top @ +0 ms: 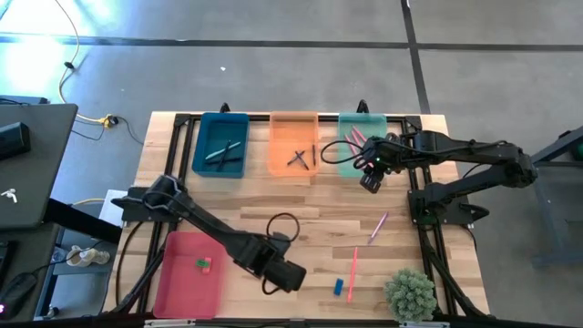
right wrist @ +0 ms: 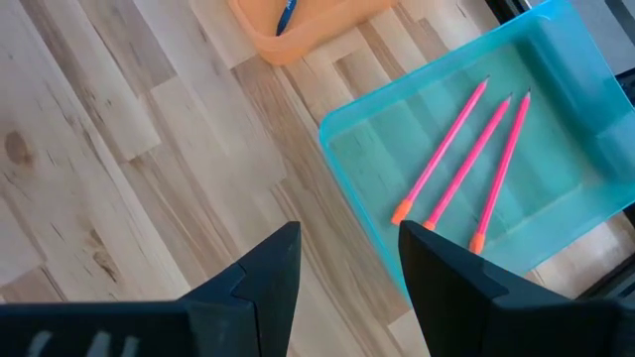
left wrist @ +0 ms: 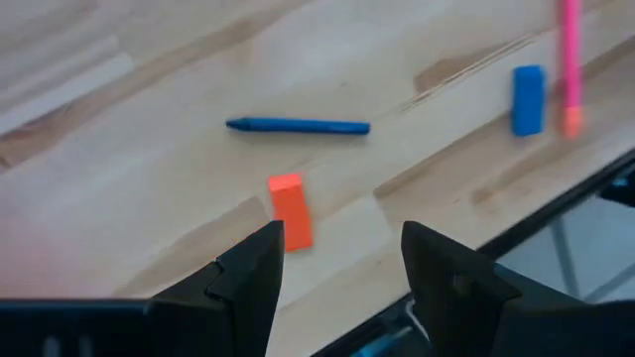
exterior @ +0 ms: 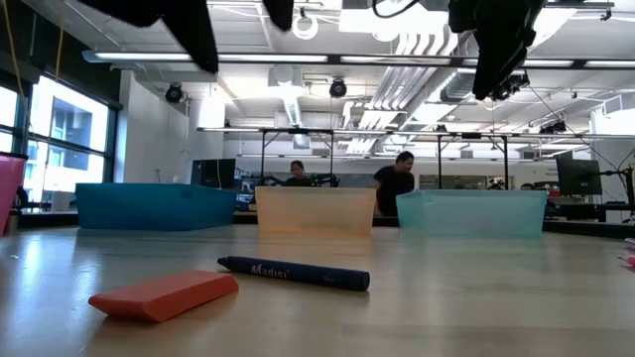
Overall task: Sort crayons/erasers/pens/pencils in bins
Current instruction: Put the orange eraser into the pink bin
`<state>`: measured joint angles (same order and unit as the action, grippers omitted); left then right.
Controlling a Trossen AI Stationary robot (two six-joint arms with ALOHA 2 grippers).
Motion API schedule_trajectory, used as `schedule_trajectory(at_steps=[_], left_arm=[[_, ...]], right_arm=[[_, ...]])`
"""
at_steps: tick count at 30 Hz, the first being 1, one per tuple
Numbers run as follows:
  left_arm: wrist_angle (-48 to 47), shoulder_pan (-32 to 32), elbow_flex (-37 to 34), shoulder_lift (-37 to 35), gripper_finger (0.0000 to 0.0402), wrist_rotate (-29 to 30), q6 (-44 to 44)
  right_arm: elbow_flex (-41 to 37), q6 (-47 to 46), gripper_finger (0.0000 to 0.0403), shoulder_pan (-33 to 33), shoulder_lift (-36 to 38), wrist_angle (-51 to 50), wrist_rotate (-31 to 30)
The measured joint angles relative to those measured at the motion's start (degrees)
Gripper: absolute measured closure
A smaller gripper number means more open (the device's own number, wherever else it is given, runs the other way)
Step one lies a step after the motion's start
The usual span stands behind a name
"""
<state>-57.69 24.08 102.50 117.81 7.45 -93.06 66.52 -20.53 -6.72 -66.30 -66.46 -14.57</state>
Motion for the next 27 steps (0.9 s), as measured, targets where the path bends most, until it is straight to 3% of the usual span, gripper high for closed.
schedule_trajectory(at_steps=[27], left_arm=[[2.5,0.3,0.0,10.2,0.0209,-3.8,0.2]], right_arm=[[0.0,-0.5,0.0238,0.0,0.0,0.6,0.0]])
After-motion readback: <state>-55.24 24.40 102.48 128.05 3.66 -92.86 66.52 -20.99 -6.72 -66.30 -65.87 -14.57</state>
